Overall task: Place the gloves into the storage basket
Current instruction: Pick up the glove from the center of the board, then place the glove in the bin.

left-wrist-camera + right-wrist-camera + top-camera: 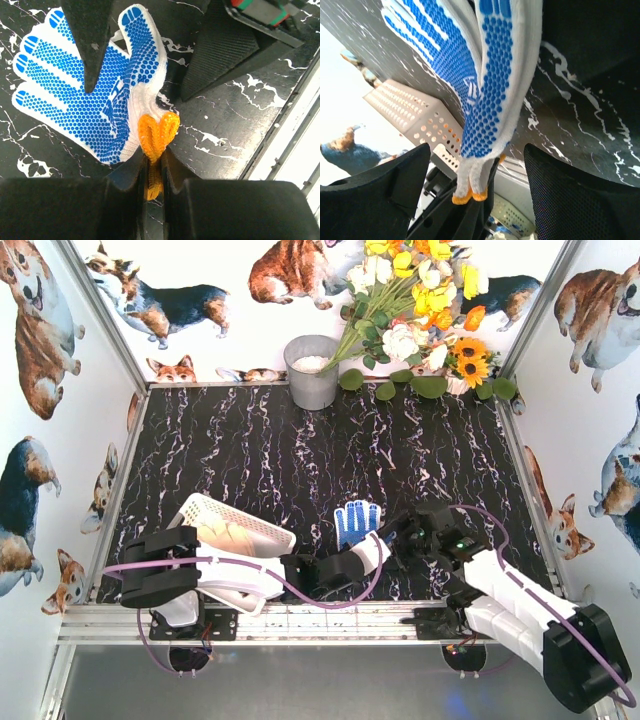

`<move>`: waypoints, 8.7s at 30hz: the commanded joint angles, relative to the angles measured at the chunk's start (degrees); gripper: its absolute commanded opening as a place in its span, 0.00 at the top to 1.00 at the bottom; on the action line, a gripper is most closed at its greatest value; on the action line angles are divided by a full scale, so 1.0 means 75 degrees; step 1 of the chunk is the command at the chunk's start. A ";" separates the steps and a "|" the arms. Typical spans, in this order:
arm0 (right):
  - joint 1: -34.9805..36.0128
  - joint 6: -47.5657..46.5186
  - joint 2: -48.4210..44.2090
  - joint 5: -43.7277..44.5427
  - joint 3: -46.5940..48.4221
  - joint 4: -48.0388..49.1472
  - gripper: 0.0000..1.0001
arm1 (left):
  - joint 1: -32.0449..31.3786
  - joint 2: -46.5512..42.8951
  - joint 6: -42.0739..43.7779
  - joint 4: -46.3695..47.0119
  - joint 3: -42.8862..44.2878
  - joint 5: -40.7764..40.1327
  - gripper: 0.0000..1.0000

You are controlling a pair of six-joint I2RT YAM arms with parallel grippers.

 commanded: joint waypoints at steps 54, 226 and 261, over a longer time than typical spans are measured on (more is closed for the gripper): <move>0.0213 -0.0227 0.1343 -0.0773 -0.0082 0.3954 1.00 | 0.3300 -0.2609 -0.4332 -0.1360 0.0008 0.3479 0.03; 0.5202 -0.4010 0.8963 0.1435 0.8817 0.0568 0.67 | 1.0010 -0.8096 -0.4931 -0.5938 -0.2620 0.0953 0.57; 0.5233 -0.4088 0.8820 0.1941 0.8654 0.0483 0.71 | 0.9691 -0.4566 -0.3445 -0.5729 -0.1441 0.3295 0.47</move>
